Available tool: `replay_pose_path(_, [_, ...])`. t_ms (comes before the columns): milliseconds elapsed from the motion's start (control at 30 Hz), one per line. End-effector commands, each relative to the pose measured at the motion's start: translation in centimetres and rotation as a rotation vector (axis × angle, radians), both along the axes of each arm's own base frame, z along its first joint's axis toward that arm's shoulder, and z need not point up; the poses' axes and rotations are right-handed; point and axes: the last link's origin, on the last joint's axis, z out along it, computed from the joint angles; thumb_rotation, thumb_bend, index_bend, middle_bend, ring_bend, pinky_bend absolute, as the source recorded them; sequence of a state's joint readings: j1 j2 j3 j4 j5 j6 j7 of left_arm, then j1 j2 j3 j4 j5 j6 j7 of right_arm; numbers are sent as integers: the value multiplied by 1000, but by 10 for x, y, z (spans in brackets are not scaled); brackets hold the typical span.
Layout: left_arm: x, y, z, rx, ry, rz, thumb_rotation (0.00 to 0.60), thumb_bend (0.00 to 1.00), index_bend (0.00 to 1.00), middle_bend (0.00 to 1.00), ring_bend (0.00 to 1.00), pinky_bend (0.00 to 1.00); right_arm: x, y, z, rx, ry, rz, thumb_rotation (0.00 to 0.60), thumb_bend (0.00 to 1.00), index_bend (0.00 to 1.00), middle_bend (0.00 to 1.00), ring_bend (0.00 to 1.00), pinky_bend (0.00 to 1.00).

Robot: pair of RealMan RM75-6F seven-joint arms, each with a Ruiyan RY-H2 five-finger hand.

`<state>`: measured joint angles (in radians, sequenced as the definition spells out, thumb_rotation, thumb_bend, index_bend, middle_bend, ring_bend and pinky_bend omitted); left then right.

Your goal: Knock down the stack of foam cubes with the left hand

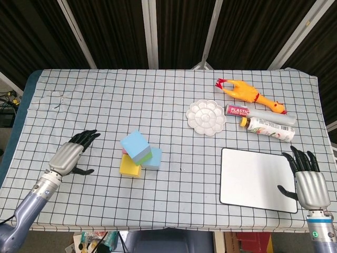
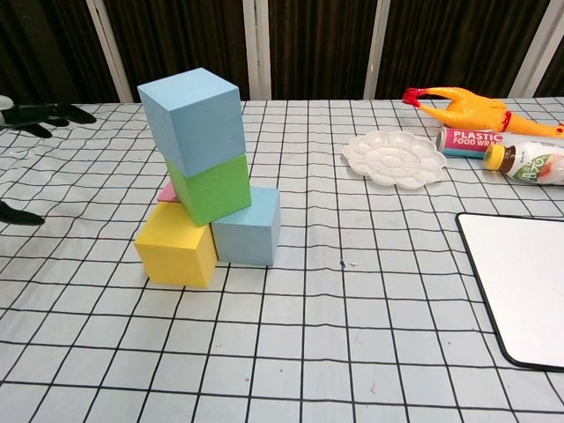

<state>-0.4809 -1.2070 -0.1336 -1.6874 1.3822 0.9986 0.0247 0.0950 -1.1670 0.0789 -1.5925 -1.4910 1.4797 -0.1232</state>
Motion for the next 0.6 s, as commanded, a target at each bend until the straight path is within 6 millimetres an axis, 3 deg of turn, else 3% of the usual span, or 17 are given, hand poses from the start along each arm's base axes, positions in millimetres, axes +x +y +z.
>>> replay_pose_path(33, [7,11,-14,-7,6,-10,600,68,0,0,0,92,0,-1,-1,2,0,-2,600,28,182,67,110,61])
replay_pose_path(333, [23,33,-45,-12,-13,-17,600,67,0,0,0,92,-2,-4,0,-2,-3,-10,600,28,182,67,111,61])
replay_pose_path(600, [35,49,-59,-4,-8,-31,600,68,0,0,0,92,-5,-2,0,2,-2,-23,600,28,182,67,111,61])
